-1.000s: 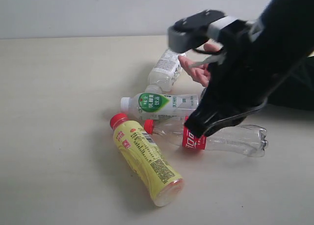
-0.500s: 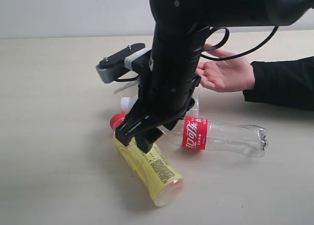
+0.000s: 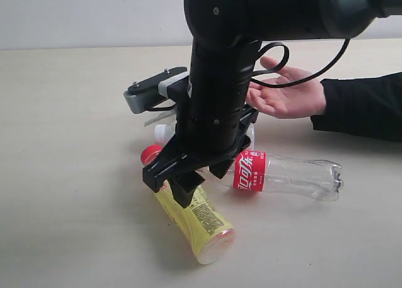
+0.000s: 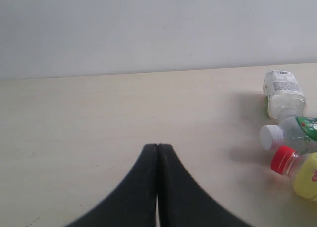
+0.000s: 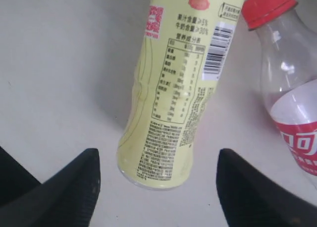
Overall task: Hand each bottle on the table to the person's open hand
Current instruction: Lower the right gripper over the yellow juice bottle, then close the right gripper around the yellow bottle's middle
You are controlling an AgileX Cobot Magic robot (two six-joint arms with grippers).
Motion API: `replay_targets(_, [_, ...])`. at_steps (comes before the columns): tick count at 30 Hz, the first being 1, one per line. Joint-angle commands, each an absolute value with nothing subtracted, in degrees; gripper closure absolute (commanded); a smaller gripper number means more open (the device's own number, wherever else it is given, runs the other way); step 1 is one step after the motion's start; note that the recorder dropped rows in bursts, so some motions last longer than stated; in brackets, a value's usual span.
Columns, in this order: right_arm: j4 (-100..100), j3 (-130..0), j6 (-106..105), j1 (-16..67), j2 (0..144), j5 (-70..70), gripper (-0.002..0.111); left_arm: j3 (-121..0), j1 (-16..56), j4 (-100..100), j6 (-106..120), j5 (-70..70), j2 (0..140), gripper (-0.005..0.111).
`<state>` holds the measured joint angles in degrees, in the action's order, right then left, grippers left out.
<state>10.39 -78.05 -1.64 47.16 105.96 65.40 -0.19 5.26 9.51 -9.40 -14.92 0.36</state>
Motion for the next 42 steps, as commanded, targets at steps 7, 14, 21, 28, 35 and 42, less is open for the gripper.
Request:
replay_targets(7, [4.4,-78.7,1.7,48.9,105.9,58.6,0.033,0.0,5.2,9.8,-9.3,-14.6,0.0,0.107])
replay_targets(14, [-1.0,-78.7,8.4,51.6,107.2,53.4,0.031,0.0,5.2,9.8,-9.3,-14.6,0.0,0.107])
replay_targets(21, [-3.4,-78.7,11.3,54.0,111.0,57.7,0.031,0.0,5.2,9.8,-9.3,-14.6,0.0,0.107])
replay_targets(28, [-3.5,-78.7,13.4,54.6,112.9,57.5,0.031,0.0,5.2,9.8,-9.3,-14.6,0.0,0.107])
replay_targets(35, [-3.4,-78.7,13.6,54.6,116.7,57.1,0.031,0.0,5.2,9.8,-9.3,-14.6,0.0,0.107])
replay_targets(42, [-3.0,-78.7,13.6,54.6,118.9,57.1,0.031,0.0,5.2,9.8,-9.3,-14.6,0.0,0.107])
